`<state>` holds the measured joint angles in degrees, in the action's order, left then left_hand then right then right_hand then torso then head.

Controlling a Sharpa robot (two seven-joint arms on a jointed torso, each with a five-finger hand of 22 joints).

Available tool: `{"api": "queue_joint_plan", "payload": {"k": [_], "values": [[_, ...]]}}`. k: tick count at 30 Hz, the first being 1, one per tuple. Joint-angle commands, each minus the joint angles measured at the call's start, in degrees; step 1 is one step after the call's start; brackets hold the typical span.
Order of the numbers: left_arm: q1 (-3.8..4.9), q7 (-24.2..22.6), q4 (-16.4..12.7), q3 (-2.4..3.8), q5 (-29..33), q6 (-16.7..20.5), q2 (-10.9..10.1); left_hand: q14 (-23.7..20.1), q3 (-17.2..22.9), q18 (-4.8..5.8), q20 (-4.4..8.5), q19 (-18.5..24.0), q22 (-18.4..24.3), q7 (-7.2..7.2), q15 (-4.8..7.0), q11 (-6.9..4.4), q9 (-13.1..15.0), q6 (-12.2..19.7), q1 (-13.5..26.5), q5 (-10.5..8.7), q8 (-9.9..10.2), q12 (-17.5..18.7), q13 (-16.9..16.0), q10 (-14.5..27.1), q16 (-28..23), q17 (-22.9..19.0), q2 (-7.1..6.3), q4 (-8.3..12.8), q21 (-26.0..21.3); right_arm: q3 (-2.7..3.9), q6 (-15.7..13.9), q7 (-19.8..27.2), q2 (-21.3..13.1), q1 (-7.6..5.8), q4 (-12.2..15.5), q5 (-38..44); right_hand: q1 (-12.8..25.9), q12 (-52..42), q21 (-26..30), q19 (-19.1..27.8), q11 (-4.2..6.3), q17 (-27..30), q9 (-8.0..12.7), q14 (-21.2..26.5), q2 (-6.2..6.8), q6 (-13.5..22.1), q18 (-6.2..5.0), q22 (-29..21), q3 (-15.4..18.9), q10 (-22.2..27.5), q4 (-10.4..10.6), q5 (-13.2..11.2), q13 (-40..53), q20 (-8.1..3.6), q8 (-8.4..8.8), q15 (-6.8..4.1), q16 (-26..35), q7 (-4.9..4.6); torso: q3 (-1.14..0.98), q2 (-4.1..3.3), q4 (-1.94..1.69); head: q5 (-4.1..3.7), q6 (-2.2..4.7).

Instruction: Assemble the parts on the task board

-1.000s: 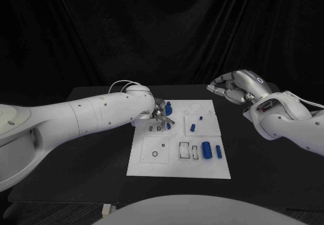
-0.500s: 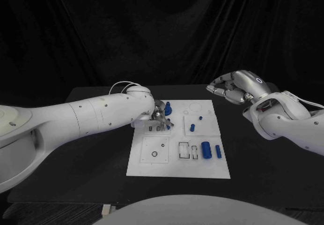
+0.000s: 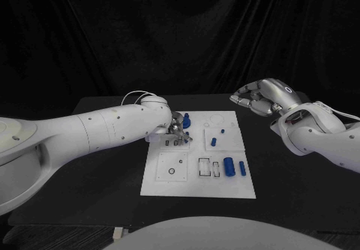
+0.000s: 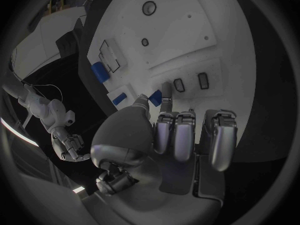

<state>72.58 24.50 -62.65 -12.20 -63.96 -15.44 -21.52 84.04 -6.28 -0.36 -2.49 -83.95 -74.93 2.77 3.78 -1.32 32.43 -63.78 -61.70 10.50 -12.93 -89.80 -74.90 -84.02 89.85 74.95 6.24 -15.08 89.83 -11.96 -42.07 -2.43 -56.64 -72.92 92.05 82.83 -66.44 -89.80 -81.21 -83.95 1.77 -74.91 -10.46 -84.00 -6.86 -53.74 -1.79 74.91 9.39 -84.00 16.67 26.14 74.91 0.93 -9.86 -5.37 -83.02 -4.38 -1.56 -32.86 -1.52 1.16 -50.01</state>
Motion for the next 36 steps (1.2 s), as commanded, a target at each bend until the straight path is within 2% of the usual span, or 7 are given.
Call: {"api": "queue_joint_plan", "payload": {"k": [1, 12, 20, 23, 29, 33, 36], "values": [[-0.12, -1.2, -0.3, 0.06, 0.0, 0.6, -0.1, 6.0, 0.5, 0.36, -0.51, -6.0, -15.1, 0.10, -0.27, 0.31, -0.2, -0.1, -0.1, 1.13, 0.9, -0.2, -15.1, -6.0, 0.2, 15.1, 0.27, 0.2, 0.2, 0.04, 0.4, -1.0, 0.0, 0.18, 0.0, 0.4, -0.6, -0.2, 0.3, -3.1, -0.45, -0.4, 0.1, -3.6, 0.19, 0.3, -0.44, 12.2, 0.3, -6.0, -0.1, 0.2, 15.1, 0.30, 0.21, 0.35, -0.1, 0.00, 0.00, 0.01, 0.03, 0.17, 0.01], [-0.12, -2.3, -1.0, 0.06, 0.0, 1.5, -0.8, 6.0, 0.3, 0.36, -0.75, -6.0, -15.1, 0.71, -0.63, 0.79, -0.6, 1.3, 0.0, 1.50, 2.4, -0.2, -15.1, -6.0, 0.2, 15.1, -0.95, 0.6, 0.2, 0.04, 1.1, -1.3, 0.3, 0.28, -0.4, 0.4, -0.5, -0.2, 0.3, -3.1, -0.44, -0.4, 0.1, -3.6, 0.13, 0.3, -0.45, 12.1, 0.5, -6.0, 0.0, 0.1, 15.1, 0.30, 0.31, 0.35, -0.1, -0.01, 0.00, 0.03, -0.04, 0.11, 0.01], [-0.12, -2.9, -1.2, 0.06, 0.0, 2.4, -1.3, 6.0, -1.2, 0.36, -1.46, -6.0, -15.1, 1.39, -1.32, 1.46, -0.5, 1.8, 2.8, -6.12, 3.8, -0.2, -15.1, -6.0, 0.2, 15.1, -1.65, -1.2, 0.2, 0.04, 1.6, -1.5, 0.4, 0.31, -0.9, 0.4, -0.5, -0.2, 0.3, -3.1, -0.44, -0.4, 0.1, -3.6, 0.13, 0.3, -0.45, 12.1, 0.5, -6.0, 0.0, 0.1, 15.1, 0.30, 0.31, 0.35, -0.1, -0.01, 0.00, 0.06, 0.02, 0.21, 0.01], [-0.12, -2.9, -1.3, 0.06, 0.0, 2.8, -1.6, 6.0, -2.1, 0.36, -1.56, -6.0, -15.1, 1.42, -1.39, 1.53, -0.4, 1.6, 4.2, -7.58, 4.0, -0.2, -15.1, -6.0, 0.2, 15.1, -1.89, -1.5, 0.2, 0.04, 1.8, -1.6, 0.4, 0.32, -1.0, 0.4, -0.5, -0.2, 0.3, -3.1, -0.44, -0.4, 0.1, -3.6, 0.13, 0.3, -0.45, 12.1, 0.5, -6.0, 0.0, 0.1, 15.1, 0.30, 0.31, 0.35, -0.1, -0.01, 0.01, 0.05, 0.03, 0.19, 0.01], [-0.09, -3.2, -1.6, 0.06, 0.0, 4.0, -2.0, 6.0, -4.9, 0.36, -1.51, -6.0, -15.1, 1.22, -1.29, 1.38, 0.2, 0.8, 7.7, -7.76, 3.9, -0.2, -15.1, -6.0, 0.2, 15.1, -2.47, -1.6, 0.2, 0.04, 2.2, -1.5, 0.5, 0.33, -1.6, 0.4, -0.5, -0.2, 0.3, -3.1, -0.44, -0.4, 0.1, -3.6, 0.13, 0.3, -0.45, 12.1, 0.5, -6.0, 0.0, 0.1, 15.1, 0.30, 0.31, 0.35, -0.1, -0.01, -0.01, 0.10, 0.07, 0.30, 0.01], [-0.02, -3.1, -1.5, 0.07, 0.0, 4.7, -2.1, 6.0, -5.2, 0.36, -1.43, -6.0, -15.1, 0.98, -1.19, 1.23, 0.6, 0.0, 7.8, -7.69, 3.4, -0.2, -15.1, -6.0, 0.2, 15.1, -1.76, -1.5, 0.2, 0.04, 2.4, -1.3, 0.6, 0.33, -1.9, 0.4, -0.5, -0.2, 0.3, -3.1, -0.44, -0.5, 0.1, -3.6, 0.08, 0.4, -0.43, 12.2, 0.5, -6.0, 0.0, 0.0, 15.1, 0.30, 0.36, 0.35, -0.2, 0.00, -0.01, 0.07, 0.05, 0.47, 0.01], [0.04, -2.8, -1.4, 0.07, 0.0, 4.7, -2.0, 6.0, -4.7, 0.36, -1.33, -6.0, -15.1, 0.75, -1.05, 1.04, 1.6, -0.6, 6.4, -7.27, 3.0, -0.2, -15.1, -6.0, 0.2, 15.1, -0.51, -1.1, 0.2, 0.04, 2.6, -1.3, 0.7, 0.33, -2.1, 0.4, -0.5, -0.2, 0.3, -3.1, -0.44, -0.5, 0.1, -3.6, 0.10, 0.4, -0.44, 12.2, 0.5, -6.0, 0.0, 0.0, 15.1, 0.30, 0.38, 0.35, -0.2, 0.01, 0.00, 0.09, 0.02, 0.45, 0.01]]}}
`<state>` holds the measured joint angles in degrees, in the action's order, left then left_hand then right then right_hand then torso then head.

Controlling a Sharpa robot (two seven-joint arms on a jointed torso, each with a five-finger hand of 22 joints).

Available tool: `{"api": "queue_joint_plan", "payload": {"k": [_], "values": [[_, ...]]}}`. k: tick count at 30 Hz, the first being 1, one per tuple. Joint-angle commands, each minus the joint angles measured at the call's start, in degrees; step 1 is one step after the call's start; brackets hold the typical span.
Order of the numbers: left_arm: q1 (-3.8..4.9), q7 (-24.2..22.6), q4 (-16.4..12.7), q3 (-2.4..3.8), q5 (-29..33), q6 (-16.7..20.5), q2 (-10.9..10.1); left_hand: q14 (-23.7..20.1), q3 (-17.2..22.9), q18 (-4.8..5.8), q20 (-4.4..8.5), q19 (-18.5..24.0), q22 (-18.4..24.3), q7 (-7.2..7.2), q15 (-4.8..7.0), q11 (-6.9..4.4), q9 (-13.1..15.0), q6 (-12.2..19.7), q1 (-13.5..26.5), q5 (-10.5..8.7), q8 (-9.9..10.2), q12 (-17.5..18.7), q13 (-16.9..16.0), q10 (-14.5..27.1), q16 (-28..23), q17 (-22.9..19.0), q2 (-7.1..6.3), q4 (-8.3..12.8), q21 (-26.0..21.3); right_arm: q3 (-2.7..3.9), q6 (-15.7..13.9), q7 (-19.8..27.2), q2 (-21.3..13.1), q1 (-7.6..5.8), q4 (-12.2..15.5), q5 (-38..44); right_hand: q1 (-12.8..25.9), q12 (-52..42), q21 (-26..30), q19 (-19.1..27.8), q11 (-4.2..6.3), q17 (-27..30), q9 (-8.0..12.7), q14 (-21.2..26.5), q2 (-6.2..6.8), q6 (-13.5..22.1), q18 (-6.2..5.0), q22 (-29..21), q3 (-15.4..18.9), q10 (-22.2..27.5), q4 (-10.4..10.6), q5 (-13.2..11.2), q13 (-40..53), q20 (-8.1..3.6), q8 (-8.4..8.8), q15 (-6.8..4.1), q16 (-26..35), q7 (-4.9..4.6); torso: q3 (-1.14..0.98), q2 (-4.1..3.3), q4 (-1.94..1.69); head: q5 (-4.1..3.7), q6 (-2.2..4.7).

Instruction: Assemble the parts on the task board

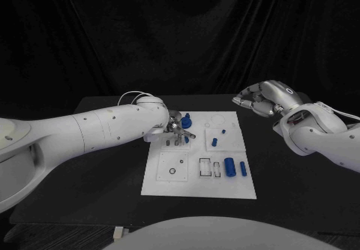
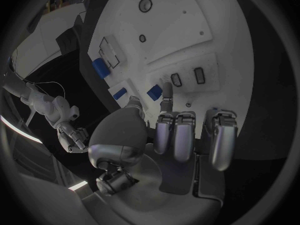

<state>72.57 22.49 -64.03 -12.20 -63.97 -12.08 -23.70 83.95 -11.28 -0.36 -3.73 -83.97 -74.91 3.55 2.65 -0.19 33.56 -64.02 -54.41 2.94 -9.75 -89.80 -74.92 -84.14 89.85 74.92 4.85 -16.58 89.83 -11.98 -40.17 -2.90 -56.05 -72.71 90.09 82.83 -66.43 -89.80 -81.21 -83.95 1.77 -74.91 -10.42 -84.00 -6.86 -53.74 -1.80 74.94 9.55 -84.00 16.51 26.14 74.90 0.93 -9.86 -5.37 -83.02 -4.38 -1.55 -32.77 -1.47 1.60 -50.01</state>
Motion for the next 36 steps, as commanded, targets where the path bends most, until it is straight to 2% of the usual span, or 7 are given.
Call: {"api": "queue_joint_plan", "payload": {"k": [1, 4, 7, 11, 16, 29, 36], "values": [[0.07, -0.7, 0.1, 0.07, 0.1, 1.2, 0.3, 6.0, 0.5, 0.36, -0.01, -6.0, -15.1, -0.20, 0.17, -0.22, 1.1, -0.7, -1.8, 1.19, -0.6, -0.2, -15.1, -5.9, 0.2, 15.1, 1.22, 0.6, 0.2, 0.06, 0.7, -0.8, 0.1, 0.12, -0.2, 0.4, -0.5, -0.2, 0.3, -3.1, -0.44, -0.5, 0.1, -3.6, 0.09, 0.4, -0.44, 12.1, 0.4, -6.0, 0.1, 0.0, 15.1, 0.30, 0.38, 0.35, -0.2, 0.01, -0.01, 0.01, -0.01, 0.02, 0.01], [0.10, -0.4, 0.4, 0.08, 0.1, 0.8, 0.6, 6.0, 1.0, 0.36, 0.28, -6.0, -15.1, -0.65, 0.50, -0.60, 3.4, -1.2, -3.6, 3.07, -1.7, -0.2, -15.1, -5.9, 0.2, 15.1, 1.52, 1.2, 0.2, 0.06, 0.9, -0.8, 0.2, 0.12, -0.3, 0.4, -0.5, -0.2, 0.3, -3.1, -0.44, -0.5, 0.1, -3.6, 0.10, 0.4, -0.44, 12.1, 0.4, -6.0, 0.1, 0.1, 15.1, 0.30, 0.39, 0.35, -0.2, 0.01, -0.03, 0.02, -0.01, -0.03, 0.01], [0.11, -0.1, 0.7, 0.08, 0.1, 0.2, 1.0, 6.0, 1.7, 0.36, 0.61, -6.0, -15.1, -1.02, 0.80, -0.91, 6.3, -0.9, -5.2, 3.95, -2.9, -0.2, -15.1, -5.9, 0.2, 15.1, 1.63, 1.9, 0.2, 0.06, 1.0, -0.9, 0.3, 0.12, -0.4, 0.4, -0.5, -0.2, 0.3, -3.1, -0.44, -0.5, 0.1, -3.6, 0.10, 0.4, -0.44, 12.1, 0.4, -6.0, 0.1, 0.1, 15.1, 0.30, 0.39, 0.35, -0.2, 0.01, -0.03, 0.02, 0.02, 0.00, 0.01], [0.12, 0.3, 1.0, 0.08, 0.1, -0.6, 1.4, 6.0, 1.9, 0.36, 0.75, -6.0, -15.1, -1.18, 0.96, -1.08, 7.9, -0.6, -5.6, 4.75, -3.7, -0.2, -15.1, -5.9, 0.2, 15.1, 1.53, 2.2, 0.2, 0.06, 1.1, -0.9, 0.4, 0.13, -0.5, 0.4, -0.5, -0.2, 0.3, -3.1, -0.44, -0.5, 0.1, -3.6, 0.10, 0.4, -0.44, 12.1, 0.4, -6.0, 0.1, 0.1, 15.1, 0.30, 0.39, 0.35, -0.2, 0.01, -0.02, 0.01, 0.04, 0.03, 0.01], [0.12, 0.7, 1.5, 0.08, 0.1, -1.4, 2.1, 6.0, 2.6, 0.36, 0.99, -6.0, -15.1, -1.36, 1.17, -1.29, 11.1, 0.7, -6.5, 7.35, -5.0, -0.2, -15.1, -5.9, 0.2, 15.1, 1.43, 2.8, 0.2, 0.06, 1.2, -1.0, 0.5, 0.15, -0.6, 0.4, -0.6, -0.2, 0.4, -3.1, -0.44, -0.4, 0.1, -3.6, 0.06, 0.4, -0.45, 12.1, 0.4, -6.0, 0.1, 0.1, 15.1, 0.30, 0.42, 0.34, -0.1, 0.02, -0.01, -0.03, 0.06, -0.05, 0.01], [0.11, 1.7, 2.4, 0.08, 0.1, -2.5, 3.2, 6.0, 2.9, 0.36, 1.02, -6.0, -15.1, -1.29, 1.18, -1.27, 11.9, 1.4, -6.9, 6.78, -4.9, -0.2, -15.1, -5.9, 0.2, 15.1, 1.50, 3.1, 0.2, 0.06, 1.3, -1.0, 0.4, 0.17, -0.6, 0.4, -0.6, -0.2, 0.4, -3.1, -0.44, -0.4, 0.1, -3.6, 0.06, 0.4, -0.45, 12.1, 0.4, -6.0, 0.1, 0.1, 15.1, 0.30, 0.42, 0.34, -0.1, 0.02, -0.01, -0.01, 0.05, -0.34, 0.01], [0.11, 2.0, 2.7, 0.08, 0.1, -2.7, 3.3, 6.0, 3.3, 0.36, 1.02, -6.0, -15.1, -1.27, 1.17, -1.26, 12.2, 1.7, -7.4, 7.07, -4.8, -0.2, -15.1, -5.9, 0.2, 15.1, 1.70, 3.5, 0.2, 0.06, 1.5, -1.0, 0.4, 0.17, -0.6, 0.4, -0.6, -0.2, 0.4, -3.1, -0.44, -0.3, 0.1, -3.6, 0.02, 0.4, -0.46, 12.1, 0.4, -6.0, 0.1, 0.1, 15.1, 0.30, 0.45, 0.34, -0.1, 0.03, 0.00, -0.01, 0.06, -0.47, 0.01]]}}
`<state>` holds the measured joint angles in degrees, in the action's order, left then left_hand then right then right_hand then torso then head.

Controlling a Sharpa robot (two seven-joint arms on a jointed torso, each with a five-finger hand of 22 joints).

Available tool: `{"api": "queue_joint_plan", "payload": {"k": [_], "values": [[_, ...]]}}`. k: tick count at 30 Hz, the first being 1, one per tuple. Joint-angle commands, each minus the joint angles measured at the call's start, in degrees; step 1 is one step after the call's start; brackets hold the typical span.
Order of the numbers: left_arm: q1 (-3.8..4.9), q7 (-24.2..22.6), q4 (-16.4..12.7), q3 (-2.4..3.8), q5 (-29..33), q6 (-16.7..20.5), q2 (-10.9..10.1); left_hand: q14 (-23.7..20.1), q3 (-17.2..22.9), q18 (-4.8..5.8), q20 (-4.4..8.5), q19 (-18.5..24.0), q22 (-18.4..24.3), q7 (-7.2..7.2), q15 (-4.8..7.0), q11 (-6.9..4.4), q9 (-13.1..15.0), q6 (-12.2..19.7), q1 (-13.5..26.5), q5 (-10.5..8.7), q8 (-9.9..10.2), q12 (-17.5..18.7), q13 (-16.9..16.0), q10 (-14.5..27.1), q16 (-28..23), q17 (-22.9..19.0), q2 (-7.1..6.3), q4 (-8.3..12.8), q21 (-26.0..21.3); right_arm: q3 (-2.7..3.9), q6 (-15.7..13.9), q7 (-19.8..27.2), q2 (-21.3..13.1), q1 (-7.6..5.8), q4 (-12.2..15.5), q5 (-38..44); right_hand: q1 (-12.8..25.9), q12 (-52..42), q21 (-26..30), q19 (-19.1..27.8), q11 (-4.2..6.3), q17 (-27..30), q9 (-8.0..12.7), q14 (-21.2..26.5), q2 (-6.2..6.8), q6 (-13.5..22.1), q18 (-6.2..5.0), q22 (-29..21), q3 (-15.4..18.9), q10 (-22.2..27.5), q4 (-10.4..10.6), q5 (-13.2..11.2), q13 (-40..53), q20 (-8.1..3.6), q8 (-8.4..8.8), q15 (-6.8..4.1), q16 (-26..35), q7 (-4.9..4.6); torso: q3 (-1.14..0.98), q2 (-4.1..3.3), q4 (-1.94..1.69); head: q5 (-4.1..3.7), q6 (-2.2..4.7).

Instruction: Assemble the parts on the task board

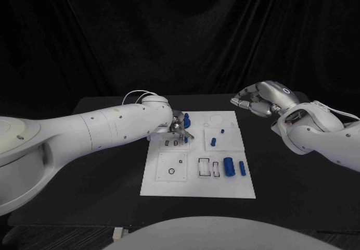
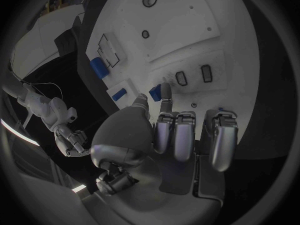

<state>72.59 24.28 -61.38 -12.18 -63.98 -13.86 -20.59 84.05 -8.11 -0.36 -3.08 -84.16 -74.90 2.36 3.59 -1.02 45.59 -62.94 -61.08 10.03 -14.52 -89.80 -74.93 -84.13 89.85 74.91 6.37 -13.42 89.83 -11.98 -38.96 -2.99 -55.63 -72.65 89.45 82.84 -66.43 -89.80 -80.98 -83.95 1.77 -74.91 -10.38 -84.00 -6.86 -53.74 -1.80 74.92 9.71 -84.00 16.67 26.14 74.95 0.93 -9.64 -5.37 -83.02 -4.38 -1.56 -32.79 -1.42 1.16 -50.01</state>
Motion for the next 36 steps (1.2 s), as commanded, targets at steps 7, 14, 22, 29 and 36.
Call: {"api": "queue_joint_plan", "payload": {"k": [7, 14, 22, 29, 36], "values": [[0.09, 0.0, 0.3, 0.06, 0.1, -0.8, 0.3, 6.0, 2.7, 0.36, 0.40, -5.8, -15.1, -0.11, 0.24, -0.45, 1.3, 1.4, -2.8, 4.20, 0.4, -0.2, -15.1, -5.9, 0.2, 15.1, 0.34, 2.2, 0.2, 0.06, 0.5, -0.9, -0.1, 0.12, 0.0, 0.4, -0.6, -0.2, 0.2, -3.0, -0.44, -0.3, 0.1, -3.6, -0.01, 0.4, -0.47, 12.1, 0.3, -6.0, -0.1, 0.2, 15.1, 0.30, 0.23, 0.34, -0.1, 0.03, 0.00, 0.01, 0.01, 0.20, 0.01], [0.09, -1.3, 0.4, 0.06, 0.1, 0.3, 0.3, 6.0, 6.3, 0.36, 0.47, -5.8, -15.1, -0.23, 0.31, -0.53, 1.8, 2.2, -4.6, 10.38, 1.5, -0.2, -15.1, -5.9, 0.2, 15.1, -0.36, 4.1, 0.2, 0.06, 0.7, -1.0, -0.1, 0.20, 0.0, 0.4, -0.7, -0.2, 0.2, -3.0, -0.44, -0.3, 0.1, -3.6, -0.04, 0.4, -0.48, 12.1, 0.3, -6.0, -0.1, 0.2, 15.1, 0.30, 0.23, 0.34, -0.1, 0.03, 0.01, 0.02, 0.01, 0.28, 0.01], [0.09, -1.8, 0.3, 0.06, 0.1, 0.1, 0.1, 6.0, 11.0, 0.36, 0.52, -5.8, -15.1, -0.29, 0.36, -0.60, 1.9, 2.4, -6.4, 13.83, 2.4, -0.2, -15.1, -5.9, 0.2, 15.1, -1.84, 6.3, 0.2, 0.06, 1.1, -1.0, 0.0, 0.72, -0.2, 0.2, -0.6, -0.2, 0.4, -3.0, -0.46, -0.1, 0.1, -3.5, -0.24, 0.3, -0.52, 12.0, 0.3, -6.0, 0.0, 0.0, 15.1, 0.30, 0.22, 0.34, 0.0, 0.01, 0.01, -0.02, 0.01, 0.42, 0.01], [0.09, -1.7, 0.2, 0.06, 0.1, -0.4, -0.4, 6.0, 16.2, 0.36, 0.51, -5.8, -15.1, -0.20, 0.34, -0.56, 2.0, 2.4, -6.2, 14.76, 3.1, -0.2, -15.1, -5.9, 0.2, 15.1, -3.53, 7.9, 0.2, 0.06, 1.3, -1.0, -0.1, 1.03, -0.2, 0.1, -0.6, -0.2, 0.4, -3.0, -0.47, 0.0, 0.1, -3.5, -0.32, 0.3, -0.53, 12.0, 0.3, -6.0, 0.0, 0.0, 15.1, 0.30, 0.21, 0.34, 0.0, 0.01, 0.01, 0.02, 0.02, 0.31, 0.01], [0.09, -2.5, -0.8, 0.06, 0.1, 0.3, -1.7, 6.0, 23.2, 0.36, 0.49, -5.8, -15.1, -0.14, 0.34, -0.55, 2.6, 2.1, -5.1, 17.25, 3.4, -0.2, -15.1, -5.9, 0.2, 15.1, -5.80, 10.2, 0.2, 0.06, 1.4, -1.1, -0.3, 1.12, 0.0, 0.1, -0.6, -0.2, 0.5, -2.9, -0.49, 0.1, 0.0, -3.5, -0.48, 0.2, -0.55, 12.0, 0.3, -6.0, 0.0, -0.1, 15.1, 0.30, 0.20, 0.35, 0.1, -0.01, 0.00, 0.01, 0.01, 0.37, 0.01]]}}
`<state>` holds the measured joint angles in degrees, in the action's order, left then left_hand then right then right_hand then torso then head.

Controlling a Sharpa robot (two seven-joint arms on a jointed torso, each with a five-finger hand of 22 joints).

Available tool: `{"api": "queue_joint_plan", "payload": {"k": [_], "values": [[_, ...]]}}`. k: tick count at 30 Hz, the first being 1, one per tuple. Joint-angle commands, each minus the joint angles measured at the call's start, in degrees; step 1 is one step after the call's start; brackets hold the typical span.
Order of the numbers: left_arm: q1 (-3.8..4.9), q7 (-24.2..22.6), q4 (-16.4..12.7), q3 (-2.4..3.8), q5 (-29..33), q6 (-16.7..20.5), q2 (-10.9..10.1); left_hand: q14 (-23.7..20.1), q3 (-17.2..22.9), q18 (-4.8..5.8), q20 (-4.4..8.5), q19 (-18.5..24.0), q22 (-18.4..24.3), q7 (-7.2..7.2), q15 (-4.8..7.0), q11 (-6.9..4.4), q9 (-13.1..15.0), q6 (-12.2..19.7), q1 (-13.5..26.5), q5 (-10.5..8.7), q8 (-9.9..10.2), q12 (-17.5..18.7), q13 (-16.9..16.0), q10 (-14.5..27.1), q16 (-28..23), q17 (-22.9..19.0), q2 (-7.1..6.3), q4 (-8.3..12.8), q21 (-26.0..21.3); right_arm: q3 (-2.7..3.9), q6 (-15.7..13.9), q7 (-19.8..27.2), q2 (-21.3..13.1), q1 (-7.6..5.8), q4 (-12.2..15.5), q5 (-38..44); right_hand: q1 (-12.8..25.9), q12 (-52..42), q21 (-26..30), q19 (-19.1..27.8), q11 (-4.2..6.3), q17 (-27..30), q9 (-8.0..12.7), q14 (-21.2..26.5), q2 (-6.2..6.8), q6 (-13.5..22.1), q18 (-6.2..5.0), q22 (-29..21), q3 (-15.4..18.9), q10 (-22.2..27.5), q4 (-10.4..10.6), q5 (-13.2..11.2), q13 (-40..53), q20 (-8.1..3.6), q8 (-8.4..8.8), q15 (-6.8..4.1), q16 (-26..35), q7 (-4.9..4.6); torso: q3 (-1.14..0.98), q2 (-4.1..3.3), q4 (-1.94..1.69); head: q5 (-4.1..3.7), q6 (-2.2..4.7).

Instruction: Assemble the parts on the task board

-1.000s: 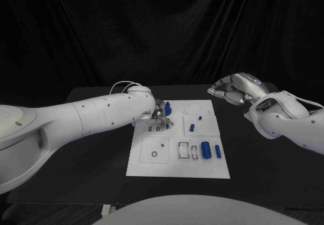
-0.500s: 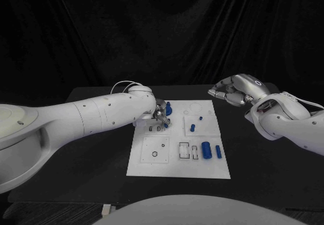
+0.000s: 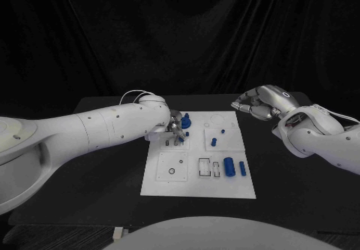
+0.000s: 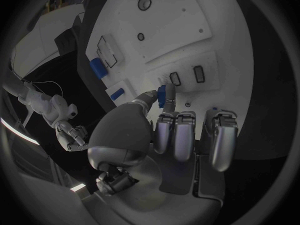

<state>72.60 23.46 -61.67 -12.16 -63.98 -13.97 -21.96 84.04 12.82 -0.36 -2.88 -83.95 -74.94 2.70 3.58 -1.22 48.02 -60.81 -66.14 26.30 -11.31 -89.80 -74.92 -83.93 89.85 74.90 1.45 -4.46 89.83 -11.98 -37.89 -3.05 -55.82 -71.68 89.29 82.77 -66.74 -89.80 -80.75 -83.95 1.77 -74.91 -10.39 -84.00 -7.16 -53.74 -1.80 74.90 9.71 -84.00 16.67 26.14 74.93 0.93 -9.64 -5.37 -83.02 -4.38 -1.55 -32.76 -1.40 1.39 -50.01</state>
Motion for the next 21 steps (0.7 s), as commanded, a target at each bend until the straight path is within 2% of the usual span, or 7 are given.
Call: {"api": "queue_joint_plan", "payload": {"k": [1, 2, 6, 8, 16, 21], "values": [[0.09, -2.1, -0.9, 0.05, 0.1, 1.0, -0.6, 6.0, 3.1, 0.36, 0.32, -6.0, -15.1, -0.50, 0.33, -0.36, 0.4, -0.1, 0.0, 1.02, 0.2, -0.2, -15.1, -6.1, 0.2, 15.1, -1.17, 1.6, 0.2, 0.06, 0.3, -1.0, -0.2, 0.15, 0.1, 0.1, -0.3, -0.2, 0.3, -2.9, -0.49, 0.1, 0.1, -3.5, -0.17, 0.2, -0.55, 12.0, 0.3, -6.0, 0.0, -0.1, 15.1, 0.30, 0.20, 0.35, 0.1, 0.00, -0.01, -0.03, -0.01, 0.22, 0.01], [0.09, -2.6, -1.4, 0.05, 0.1, 1.8, -1.0, 6.0, 4.6, 0.36, 0.37, -6.0, -15.1, -0.61, 0.39, -0.46, 0.7, -0.4, -0.1, 0.59, 0.0, -0.2, -15.1, -6.1, 0.2, 15.1, -1.80, 2.5, 0.2, 0.06, 0.3, -1.0, -0.2, 0.15, 0.1, 0.1, -0.3, -0.2, 0.3, -2.9, -0.49, 0.1, 0.1, -3.5, -0.17, 0.2, -0.55, 12.0, 0.3, -6.0, 0.0, -0.1, 15.1, 0.30, 0.20, 0.35, 0.1, 0.00, -0.01, -0.03, 0.01, 0.30, 0.01], [0.15, -3.8, -4.3, 0.05, 0.1, 4.8, -3.1, 6.0, 7.4, 0.36, 0.60, -6.0, -15.1, -0.94, 0.71, -0.76, 1.7, -1.3, -0.4, 0.33, -0.8, -0.2, -15.1, -6.1, 0.2, 15.1, -2.99, 4.5, 0.2, 0.06, 0.3, -1.0, -0.1, 0.16, 0.1, 0.1, -0.3, -0.2, 0.3, -2.9, -0.49, 0.1, 0.1, -3.5, -0.18, 0.2, -0.55, 12.0, 0.3, -6.0, 0.0, -0.1, 15.1, 0.30, 0.20, 0.35, 0.1, 0.00, 0.02, -0.04, 0.07, 0.43, 0.01], [0.36, -3.5, -5.6, 0.05, 0.1, 5.2, -3.9, 6.0, 7.8, 0.36, 0.63, -6.0, -15.1, -0.96, 0.76, -0.83, 1.8, -1.5, -0.1, 0.17, -0.9, -0.2, -15.1, -6.1, 0.2, 15.1, -3.19, 4.6, 0.2, 0.06, 0.3, -1.0, -0.1, 0.16, 0.2, 0.1, -0.3, -0.2, 0.4, -2.9, -0.50, 0.2, 0.1, -3.5, -0.30, 0.2, -0.56, 12.0, 0.2, -6.0, 0.0, -0.2, 15.1, 0.31, 0.20, 0.36, 0.2, -0.01, 0.00, -0.03, 0.04, 0.41, 0.01], [2.09, 0.1, -10.2, 0.05, 0.1, 5.2, -7.9, 6.0, 9.1, 0.36, 0.74, -6.0, -15.1, -0.97, 0.83, -0.86, 2.1, -1.5, 1.9, -0.47, -0.8, -0.2, -15.1, -6.1, 0.2, 15.1, -3.57, 4.1, 0.2, 0.06, 0.4, -1.2, -0.2, 0.17, 0.5, 0.1, -0.3, -0.2, 0.4, -2.9, -0.51, 0.2, 0.1, -3.5, -0.36, 0.2, -0.57, 12.0, 0.2, -6.0, 0.0, -0.2, 15.1, 0.31, 0.20, 0.37, 0.2, -0.02, 0.00, -0.01, -0.05, 0.69, 0.01], [2.51, 2.2, -11.8, 0.04, 0.1, 5.8, -9.8, 6.0, 9.6, 0.36, 0.77, -6.0, -15.1, -1.01, 0.86, -0.90, 2.2, -1.7, 2.6, -0.27, -0.8, -0.2, -15.1, -6.1, 0.2, 15.1, -3.67, 4.0, 0.2, 0.06, 0.5, -1.3, -0.2, 0.17, 0.7, 0.1, -0.3, -0.2, 0.4, -2.9, -0.52, 0.3, 0.1, -3.4, -0.43, 0.1, -0.57, 12.0, 0.2, -6.0, 0.0, -0.3, 15.1, 0.31, 0.20, 0.37, 0.2, -0.02, -0.08, 0.20, -0.01, 0.61, 0.01]]}}
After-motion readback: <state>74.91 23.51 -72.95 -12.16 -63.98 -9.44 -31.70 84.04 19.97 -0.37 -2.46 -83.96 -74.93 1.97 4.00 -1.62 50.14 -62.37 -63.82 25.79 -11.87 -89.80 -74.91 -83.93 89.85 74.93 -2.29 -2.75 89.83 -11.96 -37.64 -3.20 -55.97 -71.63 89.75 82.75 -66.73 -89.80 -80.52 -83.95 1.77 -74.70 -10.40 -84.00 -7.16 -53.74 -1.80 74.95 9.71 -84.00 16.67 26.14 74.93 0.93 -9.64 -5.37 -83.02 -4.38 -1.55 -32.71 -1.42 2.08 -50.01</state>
